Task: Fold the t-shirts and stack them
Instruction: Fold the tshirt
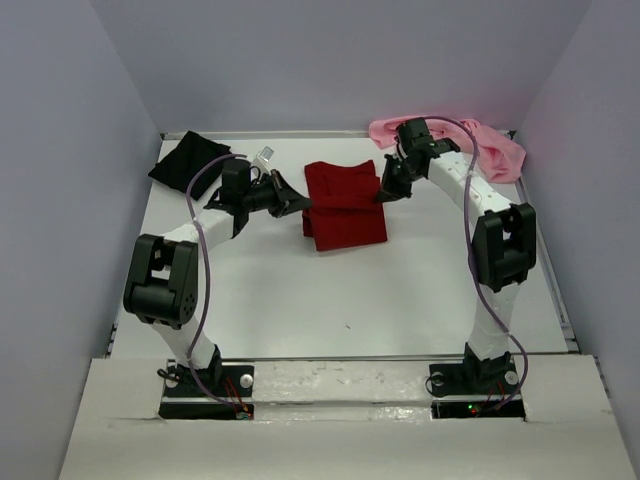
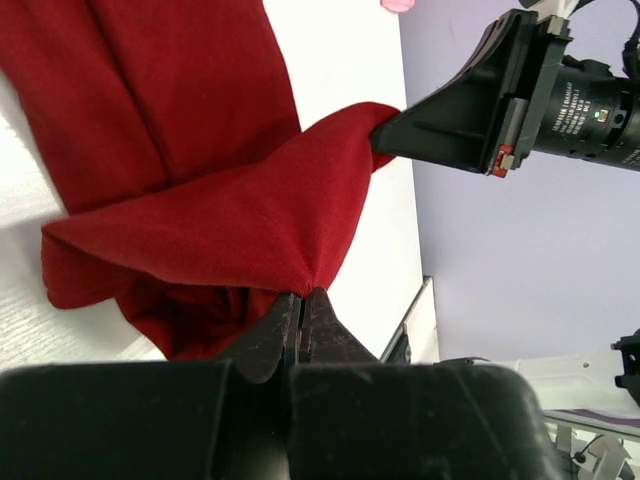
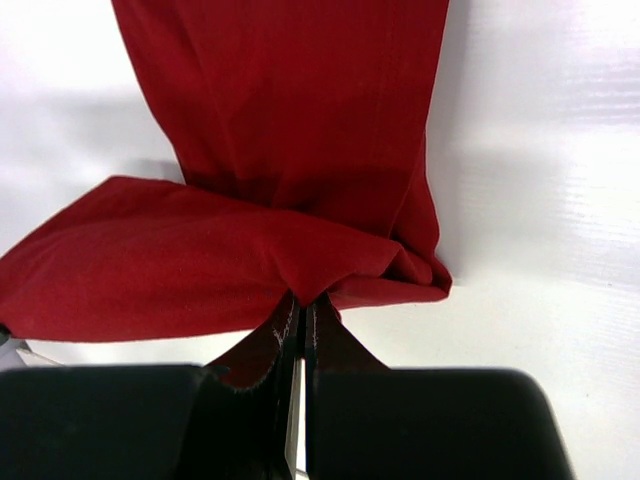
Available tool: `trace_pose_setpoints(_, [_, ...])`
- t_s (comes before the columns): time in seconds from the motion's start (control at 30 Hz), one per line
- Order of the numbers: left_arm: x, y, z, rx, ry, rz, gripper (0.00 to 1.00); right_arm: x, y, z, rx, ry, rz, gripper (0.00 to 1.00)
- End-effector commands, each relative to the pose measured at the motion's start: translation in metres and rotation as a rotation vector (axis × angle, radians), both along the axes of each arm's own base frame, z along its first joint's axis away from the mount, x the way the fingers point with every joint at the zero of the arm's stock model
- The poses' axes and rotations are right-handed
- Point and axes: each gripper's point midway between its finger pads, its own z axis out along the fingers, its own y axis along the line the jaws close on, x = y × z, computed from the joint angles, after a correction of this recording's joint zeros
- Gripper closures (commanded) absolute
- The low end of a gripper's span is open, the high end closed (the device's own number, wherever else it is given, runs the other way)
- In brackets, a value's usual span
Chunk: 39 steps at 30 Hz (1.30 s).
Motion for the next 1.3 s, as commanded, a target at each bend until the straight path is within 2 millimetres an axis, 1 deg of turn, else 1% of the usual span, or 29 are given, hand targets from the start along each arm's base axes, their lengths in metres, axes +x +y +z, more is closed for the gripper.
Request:
trace_pose_setpoints(0.0, [0.012, -0.003, 0.03, -0.011, -0.089, -0.016, 1.0, 0.033, -0.007, 0.025, -0.014, -0.127, -0.029, 1.0])
trace_pose_setpoints(0.07, [0.016, -0.004, 0.033, -0.011, -0.099, -0.017, 1.0, 0.038, -0.012, 0.028, -0.018, -0.141, -0.041, 1.0])
trace_pose_setpoints(0.1, [0.019, -0.005, 0.029, -0.009, -0.092, -0.016, 1.0, 0.041, -0.011, 0.03, -0.018, -0.149, -0.043, 1.0])
trace_pose_setpoints(0.13, [0.023, -0.006, 0.034, -0.013, -0.105, -0.018, 1.0, 0.043, -0.012, 0.03, -0.02, -0.152, -0.045, 1.0])
trace_pose_setpoints(0.23, [0.033, -0.009, 0.031, -0.015, -0.097, -0.024, 1.0, 0.048, -0.012, 0.032, -0.024, -0.173, -0.049, 1.0])
trace_pose_setpoints(0.27, [0.038, -0.01, 0.037, -0.018, -0.114, -0.025, 1.0, 0.051, -0.013, 0.033, -0.029, -0.186, -0.053, 1.0])
trace_pose_setpoints(0.3, [0.042, -0.011, 0.031, -0.017, -0.1, -0.026, 1.0, 0.053, -0.013, 0.034, -0.031, -0.194, -0.058, 1.0])
trace_pose_setpoints(0.4, [0.051, -0.015, 0.027, -0.02, -0.093, -0.036, 1.0, 0.059, -0.013, 0.035, -0.032, -0.217, -0.062, 1.0])
trace_pose_setpoints(0.43, [0.054, -0.016, 0.029, -0.024, -0.102, -0.04, 1.0, 0.063, -0.013, 0.035, -0.032, -0.231, -0.066, 1.0])
trace_pose_setpoints(0.47, [0.057, -0.017, 0.022, -0.021, -0.089, -0.042, 1.0, 0.065, -0.013, 0.034, -0.032, -0.236, -0.067, 1.0])
trace_pose_setpoints(0.57, [0.064, -0.02, 0.014, -0.022, -0.079, -0.051, 1.0, 0.074, -0.011, 0.027, -0.028, -0.252, -0.075, 1.0])
trace_pose_setpoints(0.67, [0.073, -0.022, 0.012, -0.022, -0.086, -0.056, 1.0, 0.083, -0.008, 0.024, -0.015, -0.278, -0.077, 1.0])
trace_pose_setpoints(0.7, [0.075, -0.022, 0.006, -0.02, -0.075, -0.056, 1.0, 0.087, -0.006, 0.021, -0.012, -0.287, -0.075, 1.0])
trace_pose_setpoints(0.73, [0.077, -0.023, 0.004, -0.02, -0.072, -0.059, 1.0, 0.091, -0.005, 0.022, -0.006, -0.299, -0.078, 1.0])
trace_pose_setpoints(0.77, [0.08, -0.023, 0.005, -0.022, -0.078, -0.058, 1.0, 0.099, -0.003, 0.024, 0.004, -0.331, -0.08, 1.0])
trace_pose_setpoints(0.8, [0.082, -0.024, -0.002, -0.02, -0.063, -0.059, 1.0, 0.105, 0.0, 0.019, 0.012, -0.335, -0.075, 1.0])
trace_pose_setpoints(0.87, [0.085, -0.025, -0.003, -0.02, -0.066, -0.059, 1.0, 0.116, 0.006, 0.019, 0.031, -0.364, -0.064, 1.0])
trace_pose_setpoints(0.9, [0.087, -0.026, -0.007, -0.019, -0.059, -0.06, 1.0, 0.124, 0.009, 0.024, 0.043, -0.387, -0.062, 1.0])
trace_pose_setpoints(0.93, [0.088, -0.026, -0.006, -0.02, -0.062, -0.058, 1.0, 0.132, 0.012, 0.019, 0.049, -0.399, -0.061, 1.0])
trace_pose_setpoints(1.1, [0.092, -0.026, -0.012, -0.015, -0.057, -0.055, 1.0, 0.156, 0.021, 0.023, 0.087, -0.478, -0.056, 1.0])
trace_pose_setpoints(1.2, [0.094, -0.026, -0.021, -0.011, -0.039, -0.054, 1.0, 0.17, 0.025, 0.025, 0.092, -0.506, -0.054, 1.0])
trace_pose_setpoints(1.27, [0.097, -0.026, -0.027, -0.008, -0.032, -0.049, 1.0, 0.177, 0.027, 0.02, 0.093, -0.511, -0.054, 1.0])
